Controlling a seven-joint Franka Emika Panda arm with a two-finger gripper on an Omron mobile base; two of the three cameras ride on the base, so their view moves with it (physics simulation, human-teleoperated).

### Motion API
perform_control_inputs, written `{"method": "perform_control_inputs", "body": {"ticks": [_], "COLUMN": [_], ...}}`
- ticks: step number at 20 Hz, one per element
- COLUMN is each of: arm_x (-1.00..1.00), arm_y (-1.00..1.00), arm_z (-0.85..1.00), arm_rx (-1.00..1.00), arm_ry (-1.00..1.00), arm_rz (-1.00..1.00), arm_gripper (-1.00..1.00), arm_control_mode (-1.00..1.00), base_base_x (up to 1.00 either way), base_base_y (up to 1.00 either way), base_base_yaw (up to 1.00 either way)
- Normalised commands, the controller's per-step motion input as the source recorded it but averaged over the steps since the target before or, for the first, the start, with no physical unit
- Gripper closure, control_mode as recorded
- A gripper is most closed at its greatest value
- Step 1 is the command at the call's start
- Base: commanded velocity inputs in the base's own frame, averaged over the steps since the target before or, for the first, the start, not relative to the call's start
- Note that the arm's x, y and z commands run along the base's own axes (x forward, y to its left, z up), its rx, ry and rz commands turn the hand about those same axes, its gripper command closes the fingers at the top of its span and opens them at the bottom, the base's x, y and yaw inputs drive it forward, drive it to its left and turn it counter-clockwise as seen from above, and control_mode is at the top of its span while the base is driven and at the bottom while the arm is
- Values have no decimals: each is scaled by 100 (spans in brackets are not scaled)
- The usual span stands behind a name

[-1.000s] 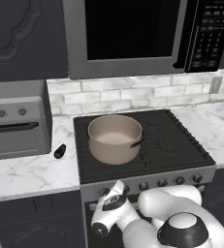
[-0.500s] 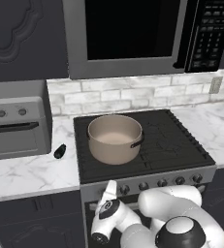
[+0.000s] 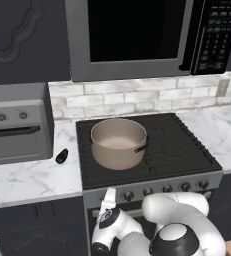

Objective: Turn on the burner for the pot on the stove. Wait thirty seconds for the pot to heat up. Then add the eggplant to the pot.

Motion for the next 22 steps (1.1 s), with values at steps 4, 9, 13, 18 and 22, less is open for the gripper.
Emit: {"method": "perform_control_inputs", "body": {"ticks": [4, 9, 13, 18, 22], "arm_x": [10, -11, -50, -83, -69], "arm_y": [18, 12, 14, 23, 33], "arm_z": [0, 22, 42, 47, 70], "arm_rx": [-1, -4, -9, -13, -10], "arm_ry": [4, 6, 12, 16, 8], "arm_rz": [0, 0, 0, 0, 1], "arm_gripper": [-100, -100, -100, -100, -100], "arm_control_mode": [-100, -100, -100, -100, -100], "base_base_x": [0, 0, 0, 0, 0], "base_base_y": [0, 0, 0, 0, 0], "base_base_yaw": [0, 0, 0, 0, 0]}}
